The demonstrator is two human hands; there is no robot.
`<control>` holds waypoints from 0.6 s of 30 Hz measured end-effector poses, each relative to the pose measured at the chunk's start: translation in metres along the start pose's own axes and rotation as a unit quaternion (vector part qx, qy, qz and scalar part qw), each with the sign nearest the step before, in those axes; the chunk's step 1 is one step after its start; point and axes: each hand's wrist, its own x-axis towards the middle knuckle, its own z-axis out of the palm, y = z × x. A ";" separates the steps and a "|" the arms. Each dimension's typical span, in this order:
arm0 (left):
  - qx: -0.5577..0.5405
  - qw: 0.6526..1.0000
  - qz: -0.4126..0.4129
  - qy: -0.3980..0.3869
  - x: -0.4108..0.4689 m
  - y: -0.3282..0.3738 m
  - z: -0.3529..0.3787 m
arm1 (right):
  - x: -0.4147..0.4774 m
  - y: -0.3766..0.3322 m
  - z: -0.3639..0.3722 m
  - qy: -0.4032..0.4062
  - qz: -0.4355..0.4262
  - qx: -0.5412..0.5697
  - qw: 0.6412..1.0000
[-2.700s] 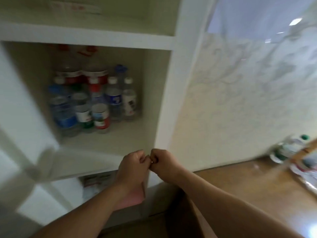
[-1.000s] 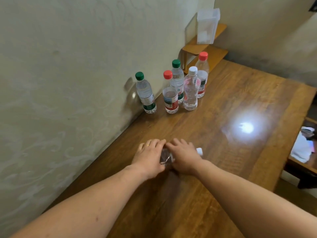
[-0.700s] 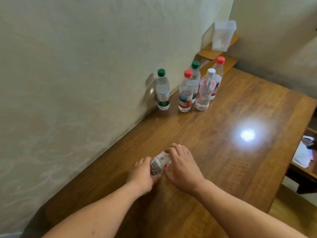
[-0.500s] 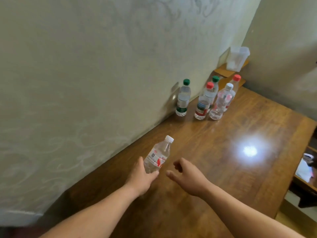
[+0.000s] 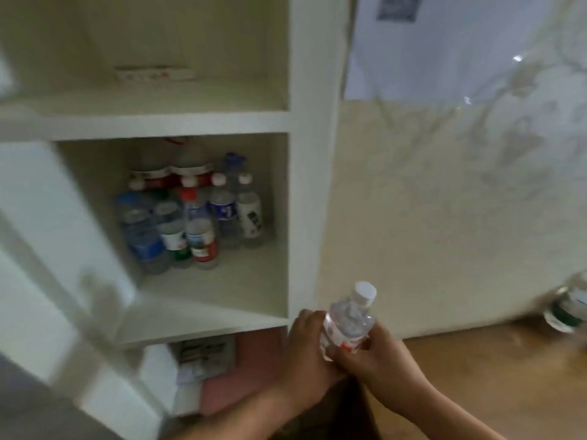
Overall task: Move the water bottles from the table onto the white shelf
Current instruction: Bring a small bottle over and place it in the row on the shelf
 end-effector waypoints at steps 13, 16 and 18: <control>-0.065 0.990 -0.033 0.124 0.050 -0.129 -0.139 | 0.121 -0.122 0.153 0.008 -0.036 -0.092 0.995; -0.069 0.990 -0.044 0.118 0.068 -0.150 -0.133 | 0.143 -0.116 0.164 0.019 -0.025 -0.097 0.995; -0.071 0.989 -0.046 0.120 0.080 -0.159 -0.131 | 0.158 -0.113 0.168 0.026 -0.021 -0.079 0.996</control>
